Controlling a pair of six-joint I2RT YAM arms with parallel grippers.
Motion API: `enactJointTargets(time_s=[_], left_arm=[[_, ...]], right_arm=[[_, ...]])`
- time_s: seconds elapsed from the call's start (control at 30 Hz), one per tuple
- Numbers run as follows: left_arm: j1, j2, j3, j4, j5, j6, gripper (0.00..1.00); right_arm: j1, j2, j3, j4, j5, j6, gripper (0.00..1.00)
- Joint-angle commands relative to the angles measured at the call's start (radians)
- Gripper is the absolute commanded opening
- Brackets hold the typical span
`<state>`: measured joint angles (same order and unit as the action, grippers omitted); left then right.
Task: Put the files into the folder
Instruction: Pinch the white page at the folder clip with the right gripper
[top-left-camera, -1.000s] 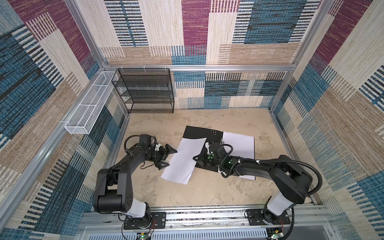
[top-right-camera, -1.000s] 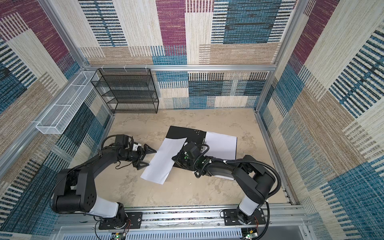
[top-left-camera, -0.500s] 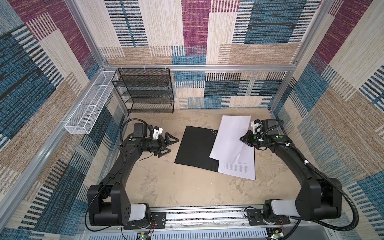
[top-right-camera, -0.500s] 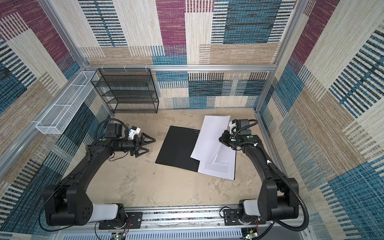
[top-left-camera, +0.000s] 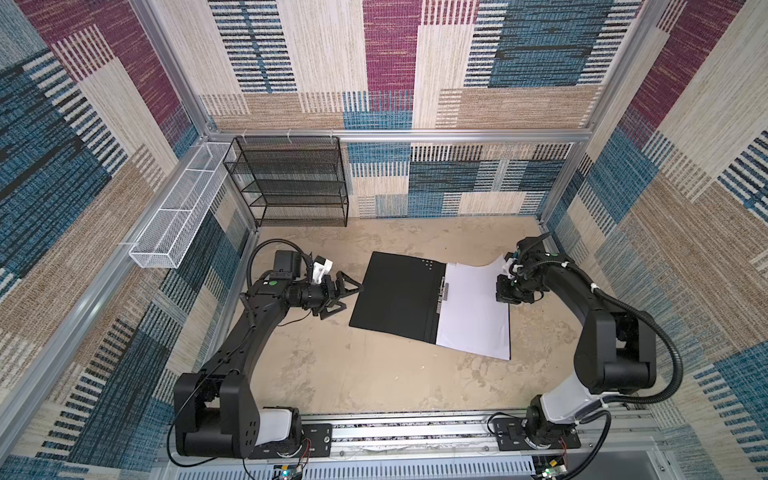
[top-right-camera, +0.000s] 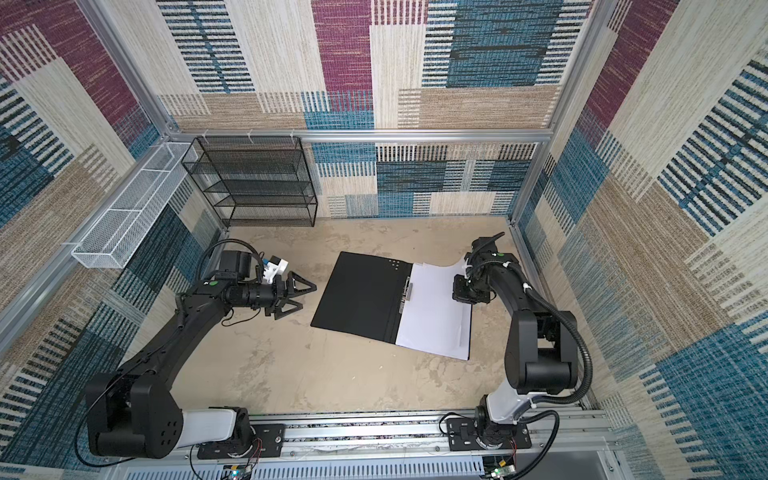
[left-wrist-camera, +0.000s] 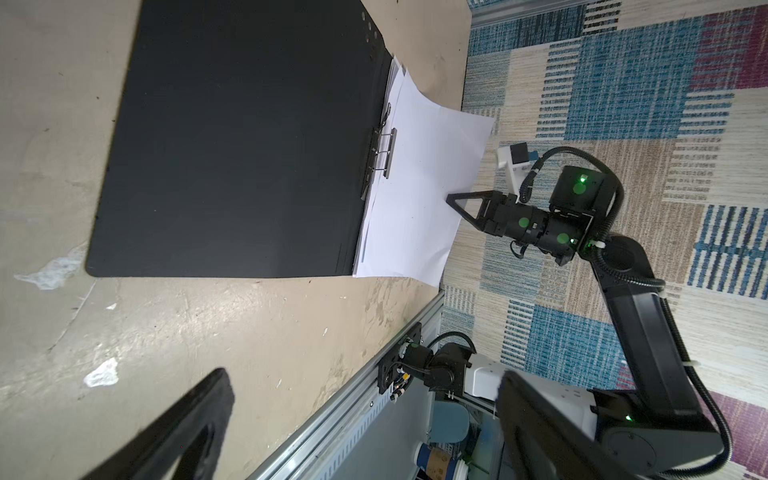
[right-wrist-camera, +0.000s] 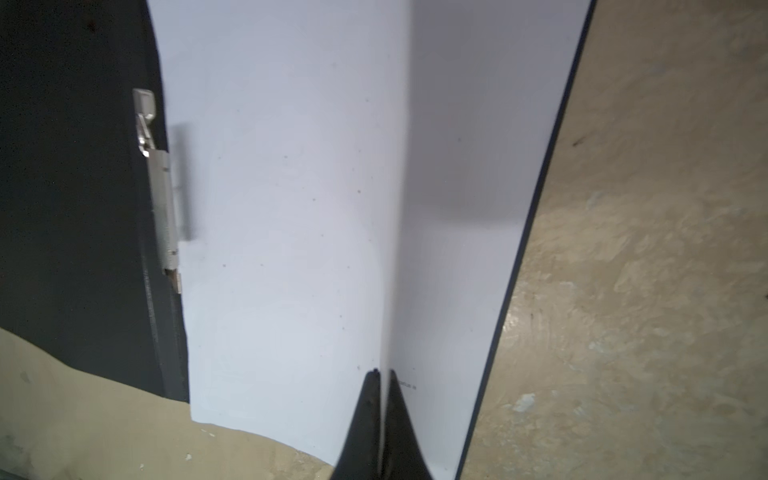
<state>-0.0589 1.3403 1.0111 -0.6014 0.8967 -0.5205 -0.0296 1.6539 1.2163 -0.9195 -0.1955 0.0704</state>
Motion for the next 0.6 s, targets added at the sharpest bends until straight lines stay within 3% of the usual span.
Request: enactJointTargets(time_s=[0.0, 0.57], left_arm=[[0.000, 0.008, 0.001, 0.000, 0.010, 0.033, 0.99], [-0.014, 0.010, 0.002, 0.004, 0.033, 0.019, 0.99]], right_arm=[[0.000, 0.036, 0.033, -0.047, 0.081, -0.052, 0.00], [0.029, 0.050, -0.029, 0.065, 0.030, -0.078, 0.00]])
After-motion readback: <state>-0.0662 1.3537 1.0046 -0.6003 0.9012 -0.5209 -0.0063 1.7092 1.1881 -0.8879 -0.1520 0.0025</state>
